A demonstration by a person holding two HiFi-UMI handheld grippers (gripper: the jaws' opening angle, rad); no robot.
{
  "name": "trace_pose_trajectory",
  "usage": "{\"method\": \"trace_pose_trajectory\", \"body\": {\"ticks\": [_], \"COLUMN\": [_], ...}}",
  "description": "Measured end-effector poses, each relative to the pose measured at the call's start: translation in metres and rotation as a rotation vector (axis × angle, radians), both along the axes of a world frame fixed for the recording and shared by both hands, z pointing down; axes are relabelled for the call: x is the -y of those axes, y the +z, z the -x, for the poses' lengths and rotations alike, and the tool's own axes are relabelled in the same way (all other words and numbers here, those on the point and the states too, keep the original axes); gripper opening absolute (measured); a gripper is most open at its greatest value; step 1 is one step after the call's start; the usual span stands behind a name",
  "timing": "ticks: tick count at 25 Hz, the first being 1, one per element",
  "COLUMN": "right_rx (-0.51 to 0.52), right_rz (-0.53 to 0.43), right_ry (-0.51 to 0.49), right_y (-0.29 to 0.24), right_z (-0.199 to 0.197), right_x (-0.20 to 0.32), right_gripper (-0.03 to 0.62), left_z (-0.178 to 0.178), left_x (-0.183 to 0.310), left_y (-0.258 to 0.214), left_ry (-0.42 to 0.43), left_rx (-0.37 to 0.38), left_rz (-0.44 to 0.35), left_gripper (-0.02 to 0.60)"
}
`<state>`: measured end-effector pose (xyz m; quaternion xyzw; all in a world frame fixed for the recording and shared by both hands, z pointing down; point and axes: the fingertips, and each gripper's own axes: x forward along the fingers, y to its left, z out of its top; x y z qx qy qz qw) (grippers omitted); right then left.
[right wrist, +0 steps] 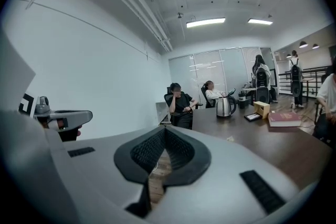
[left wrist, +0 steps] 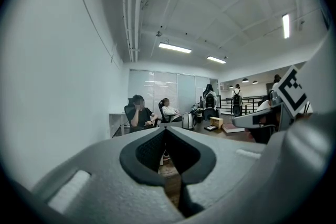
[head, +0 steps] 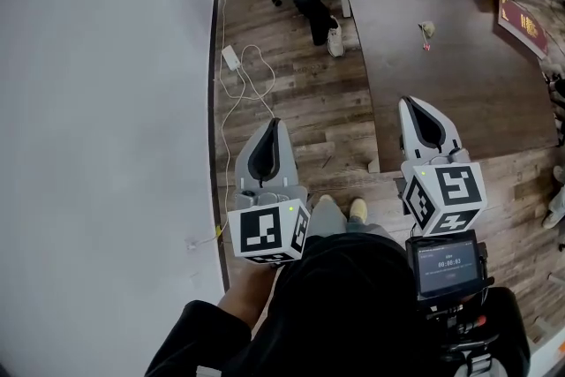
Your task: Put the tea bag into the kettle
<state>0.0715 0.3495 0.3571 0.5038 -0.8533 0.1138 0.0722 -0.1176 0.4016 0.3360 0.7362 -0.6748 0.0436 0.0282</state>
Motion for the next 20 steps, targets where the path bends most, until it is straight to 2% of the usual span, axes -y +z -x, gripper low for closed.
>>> {"method": "trace_pose_trajectory", "body": {"ticks": [10,20], "right_rx": [-0.012,-0.047], "right_rz": [0.015,0.027], "right_ry": [0.033,0.072], "right_y": [0.001,-0.009], "right_z": [0.003,0.033], "right_x": [0.009,0.039], "right_gripper": [0.006,0.006], "left_z": [0.004,0.035], "left_x": [0.015,0.056], "left_y": [0.004,0.002], "left_ry": [0.032,0.068], "left_rx": [-0.004,-0.028], "left_rz": [0.015,0.032], "left_gripper": [0.005,0.005]}}
